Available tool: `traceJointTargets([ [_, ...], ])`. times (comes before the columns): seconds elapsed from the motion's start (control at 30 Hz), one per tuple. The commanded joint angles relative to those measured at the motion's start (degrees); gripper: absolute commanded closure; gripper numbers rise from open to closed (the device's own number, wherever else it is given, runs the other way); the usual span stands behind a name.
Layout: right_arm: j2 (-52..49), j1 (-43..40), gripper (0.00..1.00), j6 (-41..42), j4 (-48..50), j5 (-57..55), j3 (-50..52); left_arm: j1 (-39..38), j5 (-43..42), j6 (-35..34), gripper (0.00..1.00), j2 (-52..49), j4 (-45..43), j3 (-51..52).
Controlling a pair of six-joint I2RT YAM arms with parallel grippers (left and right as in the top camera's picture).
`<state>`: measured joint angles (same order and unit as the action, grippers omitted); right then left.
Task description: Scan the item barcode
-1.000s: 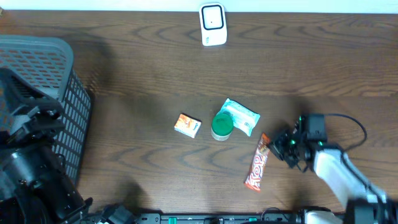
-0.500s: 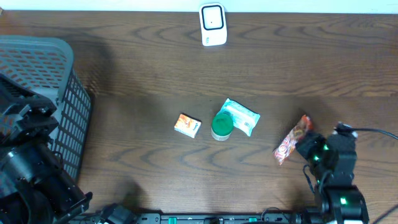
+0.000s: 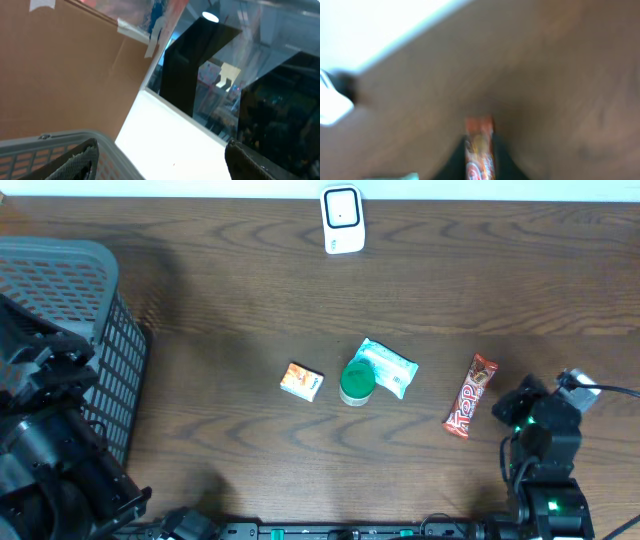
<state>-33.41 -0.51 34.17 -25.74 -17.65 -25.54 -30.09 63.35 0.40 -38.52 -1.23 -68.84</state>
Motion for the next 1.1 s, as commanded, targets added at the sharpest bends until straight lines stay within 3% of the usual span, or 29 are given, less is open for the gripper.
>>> traceJointTargets([
  [0.0, -2.9, 0.2, 0.32, 12.1, -7.3, 5.2, -0.4, 0.3, 0.1, -4.9, 0.19, 0.0, 1.8, 0.5],
  [0.03, -4.1, 0.2, 0.11, 13.7, -10.5, 8.8, -0.4, 0.3, 0.1, -5.7, 0.19, -0.1, 2.4, 0.5],
  [0.1, -6.6, 0.2, 0.01, 13.5, -14.6, 16.2, -0.4, 0.3, 0.1, -5.7, 0.19, -0.5, 2.3, 0.5],
  [0.23, -9.7, 0.7, 0.01, 8.2, -16.1, 27.9, -0.4, 0.3, 0.1, -5.7, 0.19, -1.1, 2.3, 0.5],
  [0.33, -10.5, 2.9, 0.01, 6.2, -17.3, 27.9, -1.2, 0.3, 0.1, -6.6, 0.19, -1.5, 2.4, 0.5],
  [0.5, -10.6, 9.8, 0.01, 5.1, -21.2, 20.9, -8.1, 0.3, 0.1, -6.7, 0.19, -1.8, 2.4, 0.5],
  [0.67, -13.2, 18.0, 0.01, 2.2, -27.5, 3.2, -20.8, 0.3, 0.1, -6.8, 0.19, -1.8, 2.3, 0.5],
  [0.83, -20.2, 18.5, 0.01, -15.1, -28.5, -4.6, -35.2, 0.3, 0.1, -6.8, 0.19, -1.8, 2.3, 0.5],
  [0.97, -27.5, 18.3, 0.01, -35.4, -30.0, -6.3, -48.2, 0.3, 0.1, -6.8, 0.19, -1.8, 2.3, 0.5],
  [1.07, -31.3, 18.6, 0.01, -39.0, -37.5, -8.8, -52.1, 0.3, 0.1, -7.2, 0.19, -1.8, 2.3, 0.5],
])
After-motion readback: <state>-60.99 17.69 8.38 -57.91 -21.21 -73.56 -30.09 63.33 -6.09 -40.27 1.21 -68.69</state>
